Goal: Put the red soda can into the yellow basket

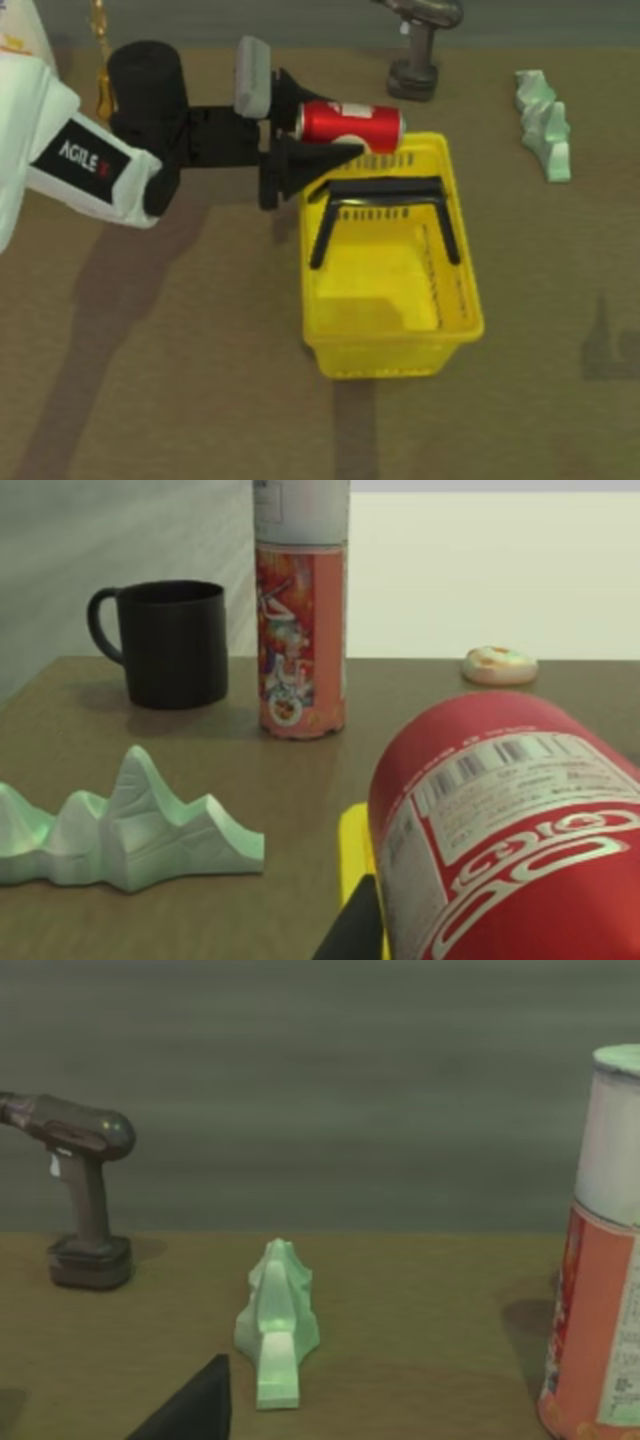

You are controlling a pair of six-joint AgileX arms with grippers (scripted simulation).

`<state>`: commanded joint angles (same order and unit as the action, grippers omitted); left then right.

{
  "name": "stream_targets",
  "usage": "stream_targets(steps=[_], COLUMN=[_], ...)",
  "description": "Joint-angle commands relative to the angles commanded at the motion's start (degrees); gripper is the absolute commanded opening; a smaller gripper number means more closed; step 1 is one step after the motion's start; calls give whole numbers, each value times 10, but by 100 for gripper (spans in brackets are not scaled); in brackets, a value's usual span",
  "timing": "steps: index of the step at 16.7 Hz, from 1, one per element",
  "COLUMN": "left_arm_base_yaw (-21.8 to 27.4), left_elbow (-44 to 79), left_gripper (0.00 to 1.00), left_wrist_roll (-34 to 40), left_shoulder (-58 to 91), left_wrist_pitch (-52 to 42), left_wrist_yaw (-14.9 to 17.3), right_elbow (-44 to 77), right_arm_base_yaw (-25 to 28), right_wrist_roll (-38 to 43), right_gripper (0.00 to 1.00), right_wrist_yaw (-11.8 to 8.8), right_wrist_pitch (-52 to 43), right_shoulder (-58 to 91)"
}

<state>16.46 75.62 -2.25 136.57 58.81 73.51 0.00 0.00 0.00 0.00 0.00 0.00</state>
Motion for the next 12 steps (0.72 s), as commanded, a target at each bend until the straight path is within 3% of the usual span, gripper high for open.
stream_targets(steps=[11,12], left_arm_base_yaw=[0,0], left_elbow=[0,0], left_gripper=[98,100], left_wrist_roll=[0,0], left_shoulder=[0,0], left_wrist_pitch=[0,0], left_wrist_yaw=[0,0], right_elbow=[0,0], right_arm_base_yaw=[0,0], right_wrist_roll=[0,0], right_gripper=[100,100], right_wrist_yaw=[0,0], right_wrist_pitch=[0,0], right_shoulder=[0,0])
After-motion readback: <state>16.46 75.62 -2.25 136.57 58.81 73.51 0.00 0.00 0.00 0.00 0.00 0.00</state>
